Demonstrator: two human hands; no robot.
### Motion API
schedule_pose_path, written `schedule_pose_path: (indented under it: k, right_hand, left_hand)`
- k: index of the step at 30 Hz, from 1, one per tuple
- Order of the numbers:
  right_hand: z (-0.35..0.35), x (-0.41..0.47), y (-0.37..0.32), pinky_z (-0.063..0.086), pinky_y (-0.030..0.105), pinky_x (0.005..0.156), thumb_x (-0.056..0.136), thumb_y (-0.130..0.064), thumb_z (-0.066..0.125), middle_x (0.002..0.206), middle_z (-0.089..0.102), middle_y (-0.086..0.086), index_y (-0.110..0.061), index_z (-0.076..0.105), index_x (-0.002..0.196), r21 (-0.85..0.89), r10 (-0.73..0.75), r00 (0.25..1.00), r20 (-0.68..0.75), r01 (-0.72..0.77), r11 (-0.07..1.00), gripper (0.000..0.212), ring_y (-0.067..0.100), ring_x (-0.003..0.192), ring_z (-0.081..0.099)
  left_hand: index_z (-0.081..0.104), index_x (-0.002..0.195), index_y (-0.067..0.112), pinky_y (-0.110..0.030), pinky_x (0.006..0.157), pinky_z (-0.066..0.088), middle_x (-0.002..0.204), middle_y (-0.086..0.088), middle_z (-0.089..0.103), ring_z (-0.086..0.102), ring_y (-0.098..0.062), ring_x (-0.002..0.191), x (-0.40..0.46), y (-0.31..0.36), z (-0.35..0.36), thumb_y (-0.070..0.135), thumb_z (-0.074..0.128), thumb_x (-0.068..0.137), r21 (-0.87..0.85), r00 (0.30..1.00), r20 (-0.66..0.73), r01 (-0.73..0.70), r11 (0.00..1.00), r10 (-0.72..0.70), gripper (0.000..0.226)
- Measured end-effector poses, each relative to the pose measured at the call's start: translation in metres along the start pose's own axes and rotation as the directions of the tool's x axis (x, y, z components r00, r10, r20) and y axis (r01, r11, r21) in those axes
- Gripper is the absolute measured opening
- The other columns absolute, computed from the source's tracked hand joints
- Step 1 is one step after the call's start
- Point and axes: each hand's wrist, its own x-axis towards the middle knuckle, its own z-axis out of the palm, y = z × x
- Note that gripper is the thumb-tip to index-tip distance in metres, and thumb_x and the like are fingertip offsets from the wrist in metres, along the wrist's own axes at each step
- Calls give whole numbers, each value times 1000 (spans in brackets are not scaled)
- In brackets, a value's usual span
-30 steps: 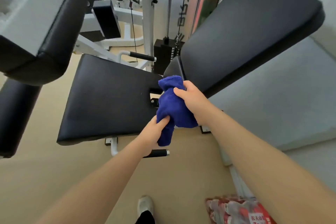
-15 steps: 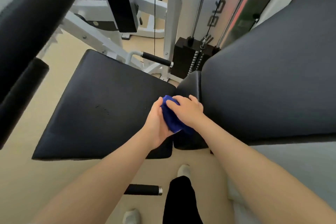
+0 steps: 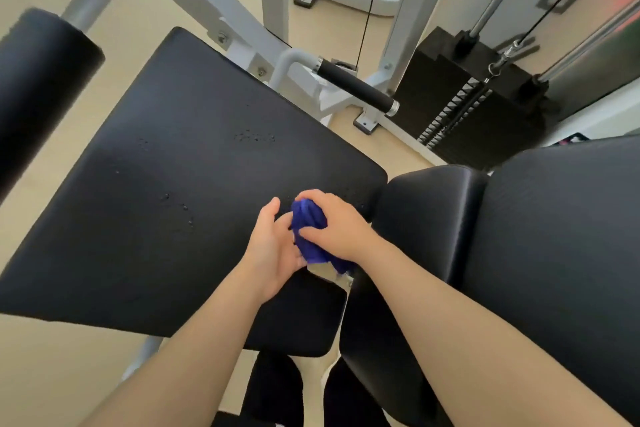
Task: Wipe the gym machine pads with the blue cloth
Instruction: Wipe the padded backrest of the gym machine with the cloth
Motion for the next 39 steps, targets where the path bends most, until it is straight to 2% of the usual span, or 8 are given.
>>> schedule_pose_path:
  k: [3, 6, 9, 11, 24, 31, 36, 39]
  right_hand:
    - [-17, 22, 12, 43, 28, 73, 88, -9, 54, 112, 52, 5, -19, 48, 113, 113, 266, 860, -435, -241, 964, 28, 17, 90, 54]
    - [-27, 36, 26, 43, 32, 81, 88, -5, 53, 124, 45, 11, -13, 45, 118, 129, 342, 689, -638, -343, 930, 31, 25, 105, 51]
    - [-24, 61, 39, 45, 38, 91, 86, 0, 53, 129, 41, 12, -11, 45, 121, 20, 248, 728, -639, -306, 952, 37, 29, 111, 47]
    - [-23, 80, 47, 45, 37, 89, 88, 0, 49, 127, 42, 12, -12, 46, 120, 151, 366, 696, -617, -352, 924, 34, 31, 109, 50]
    - [11, 104, 48, 32, 41, 103, 86, -9, 56, 142, 34, 10, -21, 50, 129, -121, 136, 795, -591, -254, 960, 45, 32, 125, 34]
    - [-11, 127, 41, 41, 43, 94, 86, -9, 59, 133, 39, 14, -13, 43, 123, 211, 532, 567, -629, -534, 819, 41, 35, 116, 42]
    - [29, 113, 13, 38, 38, 94, 86, -10, 54, 136, 42, 8, -18, 45, 130, -246, -76, 825, -561, -78, 966, 46, 29, 118, 41]
    - [4, 119, 44, 38, 42, 90, 90, -12, 46, 133, 44, 12, -16, 46, 127, -307, 27, 789, -614, -270, 912, 37, 33, 115, 44]
  left_hand:
    - [43, 135, 22, -39, 107, 34, 136, 0, 54, 50, -18, 119, 14, 14, -8, 33, 30, 98, 525, 989, -119, -13, 851, 88, 41]
    - [30, 143, 18, -30, 105, 33, 148, 2, 36, 42, -19, 128, 27, 31, -22, 21, 47, 92, 982, 922, -23, -50, 179, 386, 55]
    - [8, 148, 6, -34, 117, 12, 158, -10, 6, 7, -25, 145, 41, 52, -30, 48, 52, 87, 813, 893, 241, 28, -582, 380, 87]
    - [-4, 148, 3, -36, 117, 0, 158, -12, -9, -7, -27, 146, 48, 61, -37, 66, 49, 80, 651, 911, 268, 68, -756, 313, 106]
    - [-10, 147, 3, -38, 117, -3, 158, -10, -12, -7, -27, 146, 64, 63, -46, 66, 55, 73, 473, 951, 271, 5, -881, 151, 117]
    - [-12, 146, 3, -38, 117, -2, 158, -10, -13, -7, -28, 146, 65, 60, -52, 67, 52, 73, 476, 943, 295, -5, -879, 154, 117]
    - [-12, 146, 5, -38, 117, -4, 158, -9, -14, -7, -27, 146, 66, 63, -54, 67, 54, 72, 504, 943, 296, -17, -864, 154, 118]
    - [-14, 146, 4, -38, 116, -5, 157, -9, -16, -8, -26, 146, 68, 60, -54, 66, 53, 73, 492, 933, 315, -7, -871, 171, 117]
